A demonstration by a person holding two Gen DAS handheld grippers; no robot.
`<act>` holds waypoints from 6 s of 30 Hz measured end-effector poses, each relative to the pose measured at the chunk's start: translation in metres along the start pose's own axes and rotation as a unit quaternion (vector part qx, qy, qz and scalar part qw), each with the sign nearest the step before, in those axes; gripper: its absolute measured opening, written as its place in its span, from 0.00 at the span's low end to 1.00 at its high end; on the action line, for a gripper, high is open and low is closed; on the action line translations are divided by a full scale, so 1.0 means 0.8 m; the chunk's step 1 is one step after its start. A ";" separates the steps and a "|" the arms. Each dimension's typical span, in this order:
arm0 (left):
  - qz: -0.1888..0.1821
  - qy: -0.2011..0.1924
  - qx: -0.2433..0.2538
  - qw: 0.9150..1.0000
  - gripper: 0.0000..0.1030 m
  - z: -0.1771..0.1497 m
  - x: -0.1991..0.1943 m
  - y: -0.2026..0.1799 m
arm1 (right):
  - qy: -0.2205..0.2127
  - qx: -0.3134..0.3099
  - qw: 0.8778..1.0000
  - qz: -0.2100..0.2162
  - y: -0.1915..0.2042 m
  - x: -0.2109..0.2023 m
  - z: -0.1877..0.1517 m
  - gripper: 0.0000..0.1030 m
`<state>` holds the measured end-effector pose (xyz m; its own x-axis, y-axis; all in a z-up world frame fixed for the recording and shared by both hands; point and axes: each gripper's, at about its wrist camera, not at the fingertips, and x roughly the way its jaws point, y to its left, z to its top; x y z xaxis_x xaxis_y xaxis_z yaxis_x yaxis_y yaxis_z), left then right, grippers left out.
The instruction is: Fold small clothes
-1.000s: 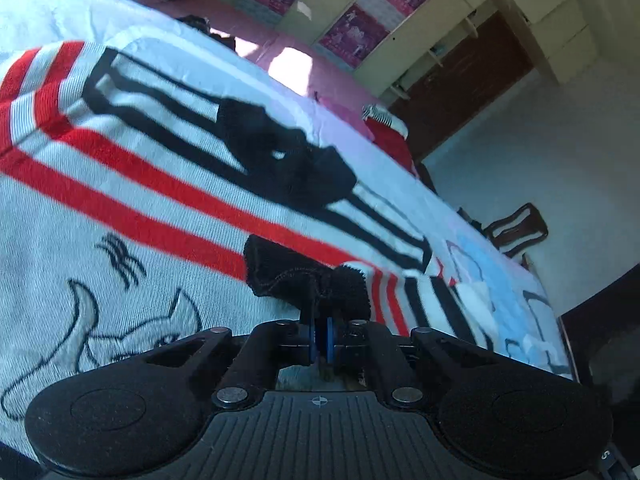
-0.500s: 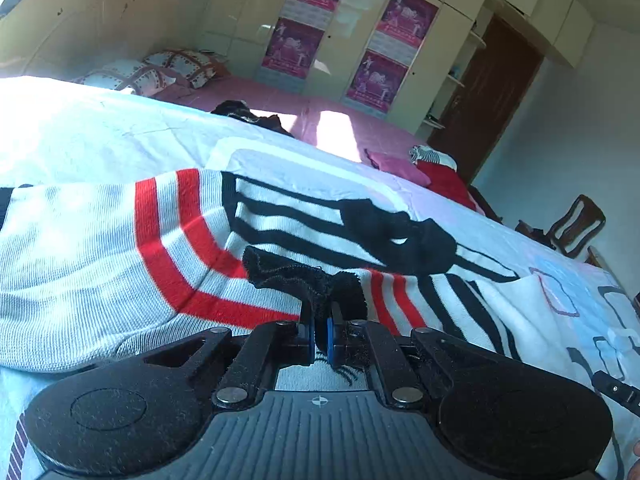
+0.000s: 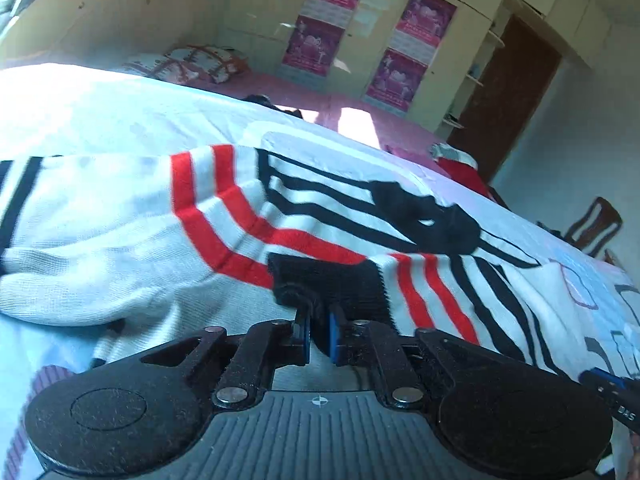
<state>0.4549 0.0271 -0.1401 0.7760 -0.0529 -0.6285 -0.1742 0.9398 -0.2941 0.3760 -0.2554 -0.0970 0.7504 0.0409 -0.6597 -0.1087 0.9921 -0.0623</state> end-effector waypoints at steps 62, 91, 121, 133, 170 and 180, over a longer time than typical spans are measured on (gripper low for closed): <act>-0.006 -0.201 -0.395 0.896 0.19 -0.038 -0.115 0.473 | -0.036 0.038 0.999 0.001 0.119 -0.122 0.044 0.25; -0.104 0.010 0.164 0.981 0.46 0.008 0.023 -0.130 | -0.008 0.137 0.990 -0.004 -0.019 -0.126 0.003 0.31; 0.042 -0.034 0.076 0.996 0.65 -0.014 -0.034 0.117 | -0.075 0.127 0.987 0.068 0.092 -0.035 0.084 0.06; 0.010 -0.027 0.026 0.999 0.29 -0.007 -0.031 0.134 | -0.062 0.108 0.990 0.065 0.089 -0.015 0.050 0.06; -0.025 0.022 0.197 0.980 0.70 0.118 0.124 0.059 | 0.005 -0.007 0.995 0.095 0.115 0.099 0.078 0.17; -0.031 0.024 0.229 0.973 0.70 0.057 0.053 0.036 | -0.006 -0.051 0.994 0.095 0.076 0.046 0.037 0.16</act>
<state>0.5108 0.0673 -0.1424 0.7453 -0.1204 -0.6557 0.1689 0.9856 0.0111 0.4162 -0.1900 -0.1031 0.7184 0.2284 -0.6571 -0.3139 0.9494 -0.0133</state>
